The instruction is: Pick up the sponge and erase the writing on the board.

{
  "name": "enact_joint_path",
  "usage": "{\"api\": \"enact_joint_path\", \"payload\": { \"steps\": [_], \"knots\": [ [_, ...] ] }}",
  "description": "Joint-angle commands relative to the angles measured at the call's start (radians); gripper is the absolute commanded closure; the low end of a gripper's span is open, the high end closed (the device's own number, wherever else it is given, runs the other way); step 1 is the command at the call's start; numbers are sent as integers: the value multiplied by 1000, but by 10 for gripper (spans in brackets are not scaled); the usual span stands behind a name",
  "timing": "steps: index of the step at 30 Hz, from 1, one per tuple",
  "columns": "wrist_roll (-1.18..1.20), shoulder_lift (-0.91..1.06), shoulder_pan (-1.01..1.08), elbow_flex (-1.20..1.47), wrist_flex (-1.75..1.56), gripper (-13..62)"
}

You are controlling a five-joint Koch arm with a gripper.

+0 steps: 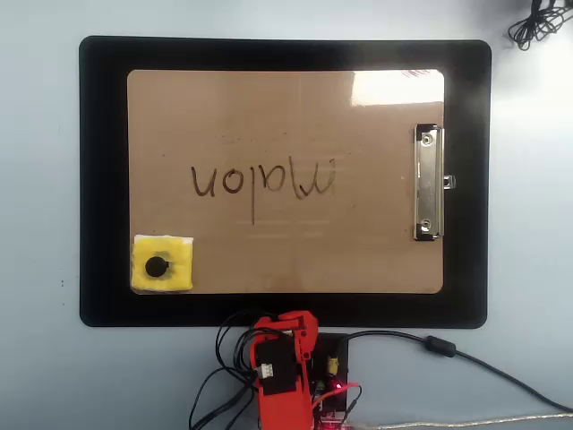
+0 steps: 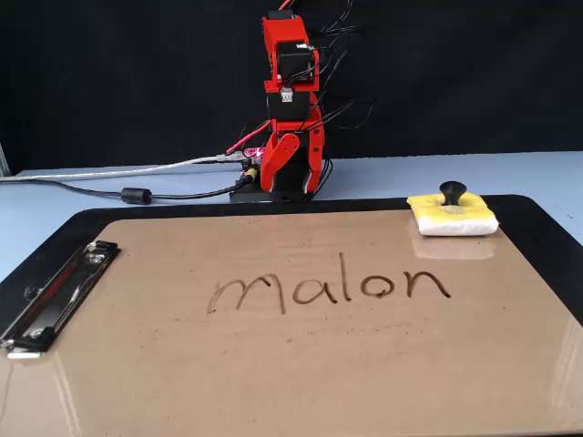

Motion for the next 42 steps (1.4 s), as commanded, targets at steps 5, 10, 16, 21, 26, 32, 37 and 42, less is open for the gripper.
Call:
{"api": "enact_joint_path", "payload": {
  "steps": [5,10,16,21,26,32,37,42],
  "knots": [
    [-14,48,-11,12,54,149],
    [-14,48,-11,11,54,149],
    [31,44,-43,-325,12,156],
    [14,37,-388,-588,-146,156],
    [-17,37,-713,-472,-528,157],
    [-17,8,-874,-104,-1226,157],
    [-12,-161,-902,43,-1608,157],
    [-14,-356,-928,44,-1733,155]
  ]
}}
